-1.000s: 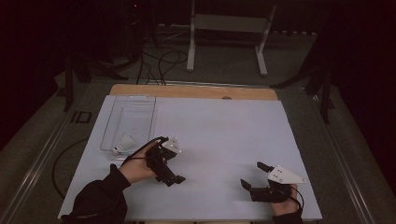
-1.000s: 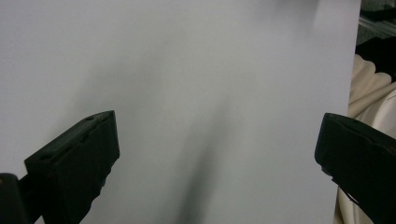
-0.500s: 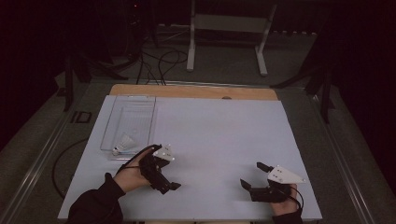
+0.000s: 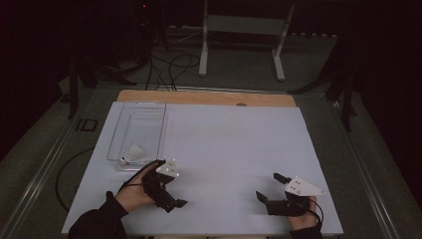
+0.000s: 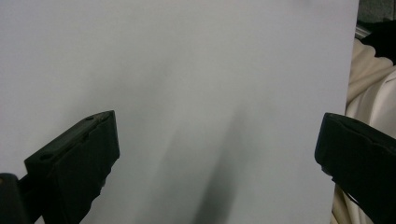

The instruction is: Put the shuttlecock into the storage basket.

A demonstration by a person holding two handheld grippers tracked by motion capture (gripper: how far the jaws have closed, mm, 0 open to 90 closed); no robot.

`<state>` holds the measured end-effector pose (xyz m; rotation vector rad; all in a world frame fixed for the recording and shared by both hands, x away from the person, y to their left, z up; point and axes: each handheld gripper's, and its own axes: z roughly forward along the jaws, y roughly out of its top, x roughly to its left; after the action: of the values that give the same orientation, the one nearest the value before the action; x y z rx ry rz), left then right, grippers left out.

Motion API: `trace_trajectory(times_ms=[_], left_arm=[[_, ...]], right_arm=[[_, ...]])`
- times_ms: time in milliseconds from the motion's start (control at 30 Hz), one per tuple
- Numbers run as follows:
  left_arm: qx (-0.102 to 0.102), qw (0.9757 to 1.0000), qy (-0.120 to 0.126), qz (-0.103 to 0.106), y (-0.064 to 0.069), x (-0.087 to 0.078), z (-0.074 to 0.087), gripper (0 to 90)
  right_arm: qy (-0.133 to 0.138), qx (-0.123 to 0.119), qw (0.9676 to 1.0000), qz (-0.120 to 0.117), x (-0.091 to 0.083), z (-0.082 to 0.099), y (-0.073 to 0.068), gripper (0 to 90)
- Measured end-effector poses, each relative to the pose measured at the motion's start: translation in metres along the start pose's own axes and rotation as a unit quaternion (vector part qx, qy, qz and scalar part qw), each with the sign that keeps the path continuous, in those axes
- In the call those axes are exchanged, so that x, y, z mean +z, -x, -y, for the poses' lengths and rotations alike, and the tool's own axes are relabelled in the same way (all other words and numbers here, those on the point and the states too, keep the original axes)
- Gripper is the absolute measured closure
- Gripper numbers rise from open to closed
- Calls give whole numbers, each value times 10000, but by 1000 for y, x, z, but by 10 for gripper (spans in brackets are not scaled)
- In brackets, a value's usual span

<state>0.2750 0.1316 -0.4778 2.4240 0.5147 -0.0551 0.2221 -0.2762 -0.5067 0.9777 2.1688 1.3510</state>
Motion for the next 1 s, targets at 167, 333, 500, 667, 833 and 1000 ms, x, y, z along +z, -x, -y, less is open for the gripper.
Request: trace_trajectory(times_ms=[167, 333, 500, 667, 833, 1000], left_arm=[[-94, 9999, 40, 13, 0, -1, 9, 6], [-188, 9998, 82, 50, -1, -3, 17, 6], [-259, 9996, 145, -2, -1, -6, 27, 6], [-326, 9993, 173, -12, -2, -8, 34, 6], [-362, 9992, 136, -103, -1, -10, 41, 6], [-519, 9982, 198, -217, -1, -13, 49, 7]], right_arm=[[10, 10, 10000, 13, -1, 0, 1, 97], [-5, -6, 10000, 16, 0, 0, 0, 97], [-11, 0, 10000, 14, 0, 0, 0, 97], [-12, -16, 10000, 10, 0, 0, 0, 97], [-20, -18, 10000, 11, 1, 0, 0, 97], [-24, -19, 10000, 21, 1, 0, 0, 97]])
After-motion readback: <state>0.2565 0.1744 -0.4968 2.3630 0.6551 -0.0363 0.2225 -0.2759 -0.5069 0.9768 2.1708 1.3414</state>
